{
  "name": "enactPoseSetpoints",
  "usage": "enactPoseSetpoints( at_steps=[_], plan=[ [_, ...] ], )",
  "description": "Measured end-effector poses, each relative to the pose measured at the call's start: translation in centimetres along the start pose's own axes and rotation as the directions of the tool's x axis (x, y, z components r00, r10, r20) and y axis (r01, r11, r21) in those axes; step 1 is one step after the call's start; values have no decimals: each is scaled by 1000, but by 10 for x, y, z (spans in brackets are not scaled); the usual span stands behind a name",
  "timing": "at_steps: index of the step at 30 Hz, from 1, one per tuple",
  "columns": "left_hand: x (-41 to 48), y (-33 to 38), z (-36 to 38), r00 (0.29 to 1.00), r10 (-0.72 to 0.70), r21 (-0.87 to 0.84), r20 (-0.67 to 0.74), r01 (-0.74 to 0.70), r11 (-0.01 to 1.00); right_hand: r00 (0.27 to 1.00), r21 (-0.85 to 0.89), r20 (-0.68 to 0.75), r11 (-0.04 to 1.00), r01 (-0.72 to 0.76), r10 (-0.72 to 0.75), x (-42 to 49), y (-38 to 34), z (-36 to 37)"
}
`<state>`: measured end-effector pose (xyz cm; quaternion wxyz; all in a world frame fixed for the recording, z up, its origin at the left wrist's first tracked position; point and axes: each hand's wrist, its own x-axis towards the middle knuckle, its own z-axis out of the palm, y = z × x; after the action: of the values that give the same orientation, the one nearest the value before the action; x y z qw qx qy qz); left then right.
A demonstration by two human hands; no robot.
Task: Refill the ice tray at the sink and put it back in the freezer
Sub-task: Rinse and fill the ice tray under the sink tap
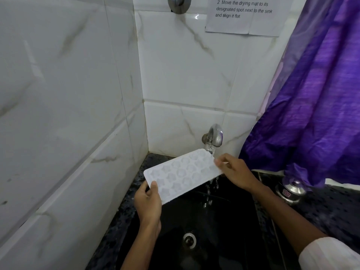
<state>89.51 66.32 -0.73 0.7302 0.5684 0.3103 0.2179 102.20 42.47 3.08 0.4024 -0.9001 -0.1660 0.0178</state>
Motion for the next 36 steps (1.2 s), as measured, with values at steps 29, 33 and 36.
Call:
enactPoseSetpoints(
  at_steps=[29,33,36],
  plan=[
    [5,-45,-12,997,-74,169,-23,77,983,780,871,327,150,-468,534,112,20,39],
    [5,-45,-6,996,-76,186,-40,82,979,799,604,217,566,-561,561,69,31,49],
    [9,-44,-2,995,-90,183,-50,98,978,853,461,200,722,-515,481,31,43,54]
  ],
)
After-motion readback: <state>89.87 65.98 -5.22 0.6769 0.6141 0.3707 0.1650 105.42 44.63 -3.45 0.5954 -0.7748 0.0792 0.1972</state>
